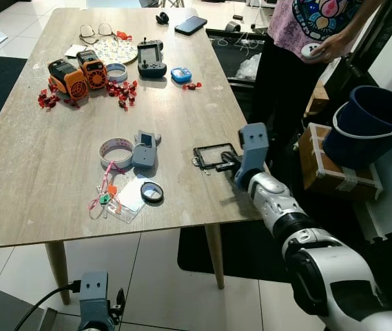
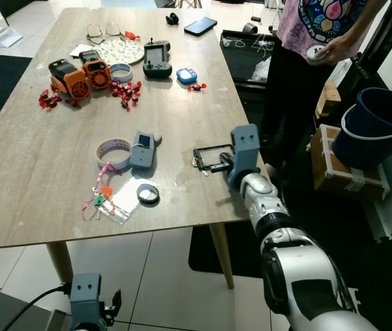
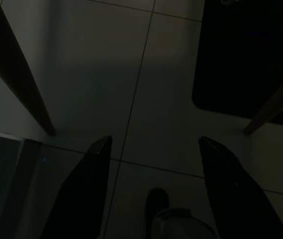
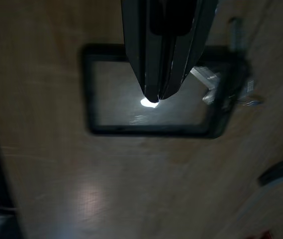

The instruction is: Hang keys on a hook

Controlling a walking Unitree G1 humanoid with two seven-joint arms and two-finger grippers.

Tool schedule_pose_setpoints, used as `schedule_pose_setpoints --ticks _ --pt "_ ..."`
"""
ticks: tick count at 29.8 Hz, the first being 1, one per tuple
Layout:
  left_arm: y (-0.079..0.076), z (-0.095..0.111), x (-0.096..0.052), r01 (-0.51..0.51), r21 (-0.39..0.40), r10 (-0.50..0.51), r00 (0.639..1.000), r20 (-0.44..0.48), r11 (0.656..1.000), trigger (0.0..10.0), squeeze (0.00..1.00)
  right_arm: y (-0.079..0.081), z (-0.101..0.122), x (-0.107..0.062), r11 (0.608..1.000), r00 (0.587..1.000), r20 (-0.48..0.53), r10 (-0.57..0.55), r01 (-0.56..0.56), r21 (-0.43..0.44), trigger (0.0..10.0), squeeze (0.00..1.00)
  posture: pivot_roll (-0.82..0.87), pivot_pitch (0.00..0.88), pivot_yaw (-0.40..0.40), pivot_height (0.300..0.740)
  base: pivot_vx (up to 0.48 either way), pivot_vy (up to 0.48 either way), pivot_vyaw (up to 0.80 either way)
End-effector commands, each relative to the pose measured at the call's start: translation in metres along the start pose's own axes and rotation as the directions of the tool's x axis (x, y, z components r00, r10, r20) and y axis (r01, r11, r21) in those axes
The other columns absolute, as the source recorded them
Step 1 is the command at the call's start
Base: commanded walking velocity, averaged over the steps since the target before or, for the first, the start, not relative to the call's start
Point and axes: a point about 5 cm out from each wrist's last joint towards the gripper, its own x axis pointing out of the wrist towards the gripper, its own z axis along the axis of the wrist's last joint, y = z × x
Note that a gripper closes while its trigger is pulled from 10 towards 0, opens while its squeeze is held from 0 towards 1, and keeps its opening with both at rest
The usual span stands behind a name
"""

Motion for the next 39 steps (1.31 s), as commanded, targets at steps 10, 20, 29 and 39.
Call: schedule_pose_setpoints --ticks 10,20,29,39 --pt "-0.004 -0.012 -0.005 0.008 -0.001 -0.008 0.999 -0.049 1.0 10.0 0.0 0.034 -0.021 0.002 0.96 0.959 -0.148 0.243 -0.259 -0.103 10.0 0.0 0.06 0.188 -0.05 0.74 0.0 0.0 0.0" --pt "-0.005 -0.012 -0.004 0.015 0.003 -0.015 0.999 -0.049 1.0 10.0 0.0 0.058 -0.024 0.003 0.91 0.909 -0.172 0.381 -0.401 -0.105 10.0 0.0 0.06 0.188 -0.052 0.74 0.0 0.0 0.0" --pt "-0.005 -0.011 -0.004 0.017 0.008 -0.016 0.999 -0.047 1.0 10.0 0.0 0.076 -0.009 0.006 0.881 0.882 -0.071 0.466 -0.47 -0.053 10.0 0.0 0.06 0.186 -0.052 0.74 0.0 0.0 0.0" --pt "-0.005 -0.01 -0.003 0.02 0.011 -0.019 0.999 -0.045 1.0 10.0 0.0 0.067 0.021 0.008 0.9 0.895 0.124 0.428 -0.434 0.027 10.0 0.0 0.06 0.186 -0.053 0.74 0.0 0.0 0.0"
